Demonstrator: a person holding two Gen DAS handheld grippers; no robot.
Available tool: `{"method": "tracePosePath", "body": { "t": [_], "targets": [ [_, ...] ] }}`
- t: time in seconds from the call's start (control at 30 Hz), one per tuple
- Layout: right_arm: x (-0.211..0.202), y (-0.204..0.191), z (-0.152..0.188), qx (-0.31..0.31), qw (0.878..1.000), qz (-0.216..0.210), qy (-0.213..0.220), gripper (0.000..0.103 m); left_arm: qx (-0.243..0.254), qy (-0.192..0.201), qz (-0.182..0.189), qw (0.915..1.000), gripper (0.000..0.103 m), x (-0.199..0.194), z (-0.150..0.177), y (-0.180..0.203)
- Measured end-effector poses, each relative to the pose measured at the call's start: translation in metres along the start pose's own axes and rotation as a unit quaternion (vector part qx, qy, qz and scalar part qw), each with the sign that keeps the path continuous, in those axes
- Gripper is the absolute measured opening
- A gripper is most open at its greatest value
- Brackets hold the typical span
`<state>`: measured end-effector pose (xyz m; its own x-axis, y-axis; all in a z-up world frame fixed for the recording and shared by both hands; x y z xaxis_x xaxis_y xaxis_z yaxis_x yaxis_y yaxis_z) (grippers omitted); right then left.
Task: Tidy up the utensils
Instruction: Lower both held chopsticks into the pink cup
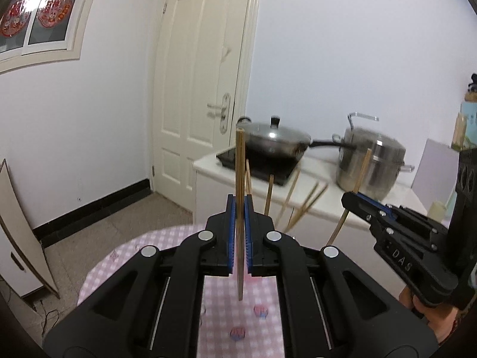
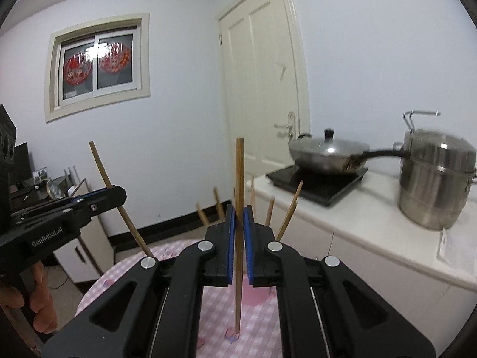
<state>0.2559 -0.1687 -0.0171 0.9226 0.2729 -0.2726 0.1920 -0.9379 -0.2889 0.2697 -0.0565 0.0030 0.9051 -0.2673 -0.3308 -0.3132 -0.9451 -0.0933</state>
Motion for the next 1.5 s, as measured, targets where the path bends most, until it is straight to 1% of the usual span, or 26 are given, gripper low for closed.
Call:
{"method": "tracePosePath", "body": {
  "t": [0.13, 0.23, 0.47, 0.57, 0.67, 0.8, 1.0, 1.3, 1.37, 1.5],
  "targets": [
    [0.008, 0.000, -0.016, -0.010, 0.999, 0.006, 0.031, 0.005, 0.008, 0.025, -0.024, 0.9994, 0.006, 0.011, -0.022, -0.007],
    [0.016, 0.001, -0.024, -0.011, 0.999, 0.004, 0.045, 0.005, -0.001, 0.036, -0.030, 0.9989, 0.006, 0.022, -0.033, -0.018],
    [0.037, -0.004, -0.033, -0.019, 0.998, -0.001, 0.061, 0.005, -0.019, 0.054, -0.021, 0.9981, 0.006, 0.053, -0.050, -0.026],
    [0.045, -0.006, -0.035, -0.023, 0.997, -0.003, 0.068, 0.005, -0.018, 0.067, -0.014, 0.9975, 0.006, 0.063, -0.053, -0.024],
    [0.054, -0.005, -0.033, -0.031, 0.997, 0.002, 0.071, 0.005, -0.023, 0.069, -0.003, 0.9974, 0.006, 0.076, -0.052, -0.022],
    [0.064, 0.000, -0.022, -0.029, 0.998, 0.003, 0.057, 0.005, -0.029, 0.060, 0.011, 0.9977, 0.006, 0.094, -0.041, -0.020],
    [0.073, 0.008, -0.007, -0.025, 0.999, 0.003, 0.033, 0.005, -0.040, 0.032, 0.026, 0.9984, 0.006, 0.114, -0.016, -0.021],
    [0.076, 0.011, 0.014, -0.022, 1.000, 0.004, 0.006, 0.005, -0.023, -0.015, 0.044, 0.9987, 0.006, 0.134, 0.017, -0.012],
    [0.077, 0.014, 0.017, -0.021, 1.000, 0.005, 0.002, 0.005, -0.019, -0.008, 0.042, 0.9989, 0.006, 0.133, 0.019, -0.011],
    [0.079, 0.018, 0.026, -0.017, 1.000, 0.011, -0.009, 0.005, -0.023, -0.015, 0.048, 0.9985, 0.006, 0.135, 0.019, -0.012]
  ]
}}
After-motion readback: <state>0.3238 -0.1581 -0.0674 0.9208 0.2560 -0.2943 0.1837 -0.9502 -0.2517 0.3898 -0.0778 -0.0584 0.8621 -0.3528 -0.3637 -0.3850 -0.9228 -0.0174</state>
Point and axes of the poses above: each gripper's, at about its wrist camera, not at the fingertips, and x roughly the way its jaws point, y to its right, z to its underside, the point moved 7 cm from there along x, roughly the way its jaws point, and after that the axes turned 13 degrees about x, right-handed, at the moved point
